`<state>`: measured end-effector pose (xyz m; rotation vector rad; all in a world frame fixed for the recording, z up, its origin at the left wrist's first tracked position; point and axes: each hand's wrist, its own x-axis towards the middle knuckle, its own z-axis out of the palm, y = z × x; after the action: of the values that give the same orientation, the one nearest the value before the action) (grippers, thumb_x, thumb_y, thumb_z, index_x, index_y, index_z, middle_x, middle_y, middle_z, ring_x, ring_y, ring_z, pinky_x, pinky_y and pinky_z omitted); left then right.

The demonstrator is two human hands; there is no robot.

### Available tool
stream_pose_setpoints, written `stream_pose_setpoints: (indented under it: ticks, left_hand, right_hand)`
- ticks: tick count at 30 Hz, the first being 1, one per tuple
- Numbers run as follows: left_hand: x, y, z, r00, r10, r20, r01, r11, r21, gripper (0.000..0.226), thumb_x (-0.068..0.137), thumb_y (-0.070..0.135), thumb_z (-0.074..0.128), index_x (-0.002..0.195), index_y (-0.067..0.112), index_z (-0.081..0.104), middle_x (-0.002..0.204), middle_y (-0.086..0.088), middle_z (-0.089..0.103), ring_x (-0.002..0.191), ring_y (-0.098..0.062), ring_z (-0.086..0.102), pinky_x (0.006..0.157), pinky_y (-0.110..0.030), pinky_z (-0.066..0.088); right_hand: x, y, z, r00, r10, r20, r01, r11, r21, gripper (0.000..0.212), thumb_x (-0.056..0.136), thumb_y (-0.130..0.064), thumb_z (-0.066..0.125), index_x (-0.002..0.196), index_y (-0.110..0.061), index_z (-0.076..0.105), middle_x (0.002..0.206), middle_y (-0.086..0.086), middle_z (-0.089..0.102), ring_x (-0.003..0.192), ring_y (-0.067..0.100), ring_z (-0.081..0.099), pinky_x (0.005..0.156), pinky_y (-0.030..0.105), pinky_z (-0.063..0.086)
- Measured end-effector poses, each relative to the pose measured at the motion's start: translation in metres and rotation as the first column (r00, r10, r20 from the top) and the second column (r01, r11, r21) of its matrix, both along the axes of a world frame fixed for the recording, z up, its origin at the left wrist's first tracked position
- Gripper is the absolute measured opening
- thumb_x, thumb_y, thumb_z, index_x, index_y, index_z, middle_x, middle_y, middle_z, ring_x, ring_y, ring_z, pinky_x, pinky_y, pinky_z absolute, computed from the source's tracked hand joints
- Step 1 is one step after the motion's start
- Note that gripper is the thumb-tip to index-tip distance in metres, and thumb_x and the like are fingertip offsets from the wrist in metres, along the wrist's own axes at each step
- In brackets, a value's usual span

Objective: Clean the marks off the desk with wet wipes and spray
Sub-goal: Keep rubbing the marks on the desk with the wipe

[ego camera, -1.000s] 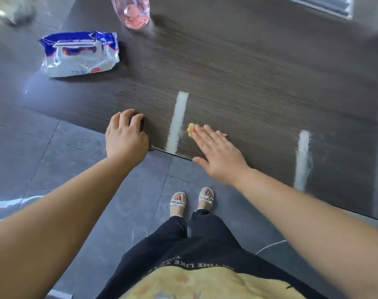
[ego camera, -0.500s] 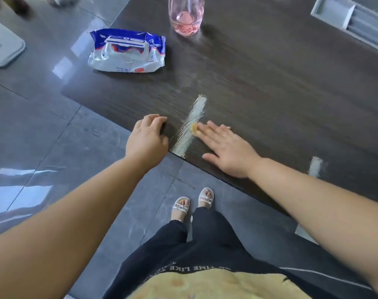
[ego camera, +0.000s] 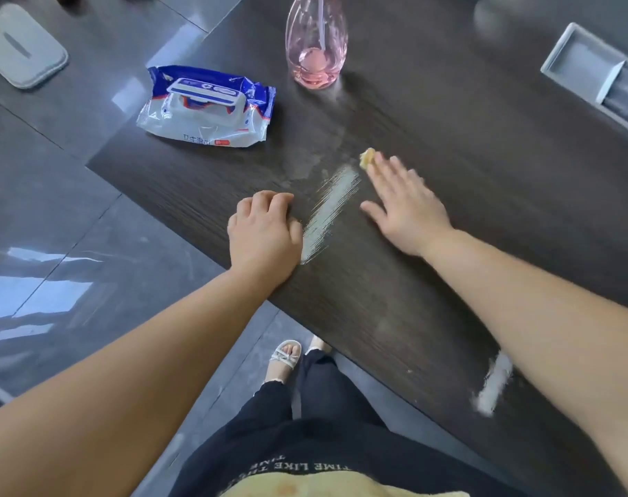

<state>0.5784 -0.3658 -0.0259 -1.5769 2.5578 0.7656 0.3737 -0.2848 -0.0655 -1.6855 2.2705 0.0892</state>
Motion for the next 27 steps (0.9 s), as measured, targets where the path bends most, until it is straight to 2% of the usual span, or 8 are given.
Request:
stream_pose_setpoints:
  ticks: [2, 4, 7, 9, 11, 17, 23, 27]
  left_hand:
    - [-0.014, -0.001, -0.001, 1.0, -0.007, -0.017, 0.007, 1.0, 0.005, 0.039, 0.094, 0.025, 0.04, 0.131, 0.02, 0.047, 0.138, -0.003, 0.042, 0.128, -0.026, 0.03, 0.105, -0.036, 0.025]
    - [-0.026, 0.0, -0.002, 1.0, 0.006, -0.018, -0.006, 1.0, 0.021, 0.038, 0.094, 0.025, 0.039, 0.13, 0.02, 0.048, 0.138, -0.002, 0.042, 0.128, -0.026, 0.03, 0.104, -0.035, 0.026]
    - [-0.036, 0.001, -0.004, 1.0, 0.021, 0.015, -0.022, 1.0, 0.011, 0.045, 0.09, 0.033, 0.032, 0.129, 0.02, 0.049, 0.137, 0.0, 0.043, 0.126, -0.026, 0.032, 0.101, -0.034, 0.029]
    - [-0.038, 0.0, -0.004, 0.999, 0.017, 0.038, -0.017, 1.0, 0.009, 0.042, 0.091, 0.032, 0.035, 0.129, 0.02, 0.049, 0.138, 0.001, 0.042, 0.127, -0.025, 0.032, 0.101, -0.034, 0.029]
    - [-0.039, 0.0, -0.003, 0.999, 0.014, 0.053, -0.015, 1.0, 0.019, 0.038, 0.094, 0.028, 0.04, 0.13, 0.02, 0.049, 0.139, 0.002, 0.041, 0.128, -0.025, 0.03, 0.102, -0.034, 0.029]
    - [-0.065, 0.007, -0.004, 1.0, 0.009, 0.014, -0.009, 1.0, 0.014, 0.046, 0.087, 0.036, 0.032, 0.126, 0.02, 0.053, 0.135, -0.001, 0.044, 0.125, -0.026, 0.032, 0.101, -0.033, 0.029]
    - [-0.102, 0.007, -0.007, 0.996, -0.088, -0.001, 0.088, 0.996, -0.033, 0.035, 0.091, 0.028, 0.044, 0.122, 0.018, 0.056, 0.132, -0.002, 0.048, 0.122, -0.027, 0.037, 0.097, -0.035, 0.033]
    - [-0.11, 0.013, -0.009, 0.99, -0.139, -0.017, 0.138, 0.99, -0.03, 0.036, 0.09, 0.029, 0.041, 0.12, 0.019, 0.057, 0.131, 0.0, 0.048, 0.124, -0.028, 0.036, 0.097, -0.034, 0.032]
  right_hand:
    - [-0.052, -0.012, 0.002, 0.942, -0.334, -0.043, 0.336, 0.941, 0.044, 0.065, 0.1, -0.046, 0.022, 0.151, -0.011, 0.003, 0.16, 0.004, -0.003, 0.146, 0.024, 0.0, 0.118, 0.042, 0.006]
    - [-0.054, -0.027, 0.002, 0.9, -0.43, -0.063, 0.433, 0.9, 0.041, 0.067, 0.1, -0.046, 0.021, 0.15, -0.007, 0.0, 0.159, 0.008, -0.005, 0.146, 0.027, -0.002, 0.118, 0.043, 0.004]
    - [0.002, -0.032, 0.0, 0.998, -0.051, -0.023, 0.051, 0.999, 0.002, 0.067, 0.099, -0.044, 0.027, 0.151, -0.01, 0.001, 0.159, 0.008, -0.004, 0.146, 0.029, 0.0, 0.117, 0.041, 0.003]
    - [0.024, -0.026, 0.004, 0.967, 0.246, 0.062, -0.247, 0.969, 0.008, 0.063, 0.1, -0.044, 0.027, 0.151, -0.016, 0.003, 0.159, 0.002, -0.004, 0.146, 0.023, -0.002, 0.118, 0.037, 0.001]
    - [-0.005, -0.038, 0.005, 0.945, 0.322, 0.05, -0.322, 0.947, -0.003, 0.061, 0.101, -0.044, 0.026, 0.151, -0.018, 0.005, 0.159, 0.0, -0.003, 0.146, 0.02, -0.002, 0.119, 0.037, 0.002]
    - [-0.091, -0.065, 0.004, 0.939, -0.344, -0.003, 0.344, 0.939, 0.022, 0.062, 0.101, -0.042, 0.021, 0.15, -0.009, 0.003, 0.159, 0.009, -0.003, 0.146, 0.028, -0.001, 0.118, 0.043, 0.003]
    - [-0.052, -0.055, 0.003, 0.972, 0.23, 0.052, -0.231, 0.973, 0.011, 0.06, 0.101, -0.042, 0.023, 0.151, -0.015, 0.004, 0.159, 0.003, -0.004, 0.146, 0.022, -0.004, 0.117, 0.038, -0.001]
    - [-0.126, -0.045, 0.002, 0.965, -0.259, 0.034, 0.258, 0.965, 0.037, 0.061, 0.101, -0.042, 0.02, 0.151, -0.012, 0.001, 0.159, 0.005, -0.005, 0.146, 0.024, -0.003, 0.118, 0.041, 0.001]
